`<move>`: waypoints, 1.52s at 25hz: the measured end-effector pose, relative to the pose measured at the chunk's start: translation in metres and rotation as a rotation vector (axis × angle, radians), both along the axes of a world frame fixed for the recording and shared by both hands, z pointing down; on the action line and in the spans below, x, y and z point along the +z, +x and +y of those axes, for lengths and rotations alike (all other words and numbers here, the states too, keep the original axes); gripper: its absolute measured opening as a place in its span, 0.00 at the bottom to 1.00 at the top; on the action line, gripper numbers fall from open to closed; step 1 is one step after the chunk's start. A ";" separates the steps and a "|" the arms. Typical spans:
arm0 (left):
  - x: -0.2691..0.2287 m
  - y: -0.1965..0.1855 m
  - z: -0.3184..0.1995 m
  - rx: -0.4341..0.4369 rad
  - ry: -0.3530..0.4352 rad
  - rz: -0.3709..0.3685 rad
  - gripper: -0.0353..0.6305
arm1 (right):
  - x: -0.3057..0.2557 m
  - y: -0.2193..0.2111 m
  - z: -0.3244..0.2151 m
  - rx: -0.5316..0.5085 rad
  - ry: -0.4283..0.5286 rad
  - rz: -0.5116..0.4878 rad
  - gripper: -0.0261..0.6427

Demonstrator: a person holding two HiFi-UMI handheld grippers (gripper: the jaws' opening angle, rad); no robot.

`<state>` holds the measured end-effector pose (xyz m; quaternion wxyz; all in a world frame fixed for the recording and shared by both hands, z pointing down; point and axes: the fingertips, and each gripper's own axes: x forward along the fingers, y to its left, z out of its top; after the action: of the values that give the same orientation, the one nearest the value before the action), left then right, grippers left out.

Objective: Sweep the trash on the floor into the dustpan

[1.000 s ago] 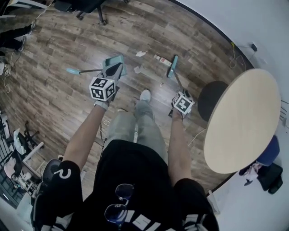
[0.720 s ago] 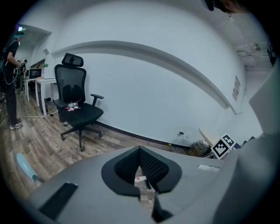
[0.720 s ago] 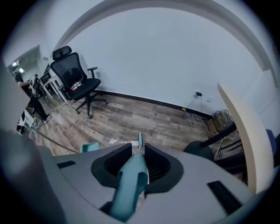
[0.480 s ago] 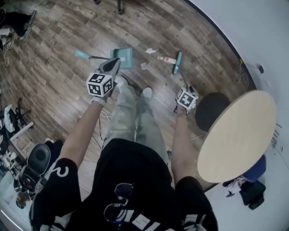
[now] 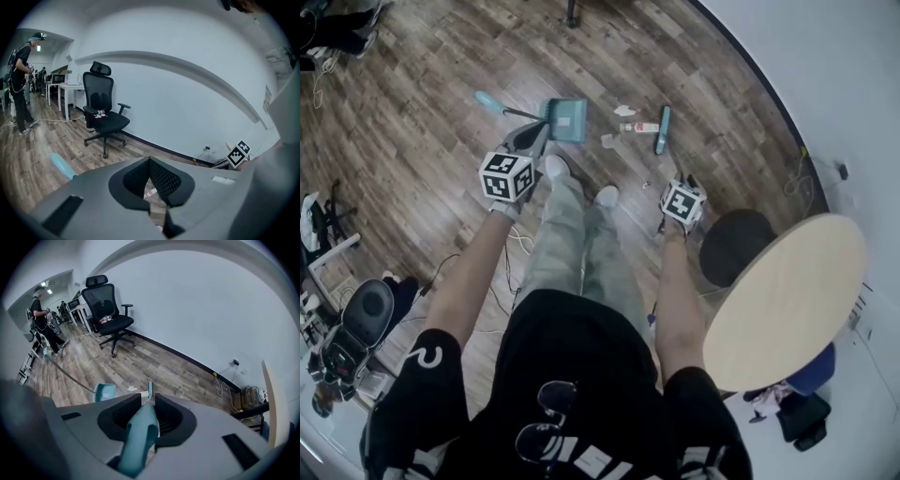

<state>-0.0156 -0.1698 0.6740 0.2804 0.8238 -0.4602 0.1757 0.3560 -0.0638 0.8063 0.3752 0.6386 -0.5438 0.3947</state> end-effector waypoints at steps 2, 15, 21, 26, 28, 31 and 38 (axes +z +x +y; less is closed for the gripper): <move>-0.001 -0.011 0.003 -0.016 0.005 -0.005 0.05 | 0.001 -0.015 -0.002 -0.023 -0.002 -0.011 0.17; -0.003 -0.068 0.015 -0.101 0.007 0.006 0.05 | 0.000 -0.094 -0.016 -0.185 -0.017 -0.003 0.17; -0.002 -0.091 0.023 -0.146 0.001 0.010 0.05 | 0.002 -0.143 -0.017 -0.232 -0.022 -0.043 0.17; -0.001 -0.112 0.028 -0.182 -0.004 0.008 0.05 | 0.002 -0.203 -0.022 -0.272 -0.014 -0.117 0.17; -0.001 -0.122 0.029 -0.196 -0.006 0.007 0.05 | 0.000 -0.229 -0.025 -0.291 -0.010 -0.155 0.17; -0.002 -0.135 0.031 -0.217 -0.007 0.003 0.05 | -0.003 -0.260 -0.025 -0.319 -0.009 -0.216 0.17; -0.004 -0.139 0.029 -0.230 -0.006 0.005 0.05 | -0.016 -0.260 -0.033 -0.336 0.004 -0.216 0.17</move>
<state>-0.1547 -0.1411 0.6705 0.3024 0.7650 -0.5506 0.1419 0.0963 -0.0966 0.7907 0.3739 0.4935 -0.6805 0.3919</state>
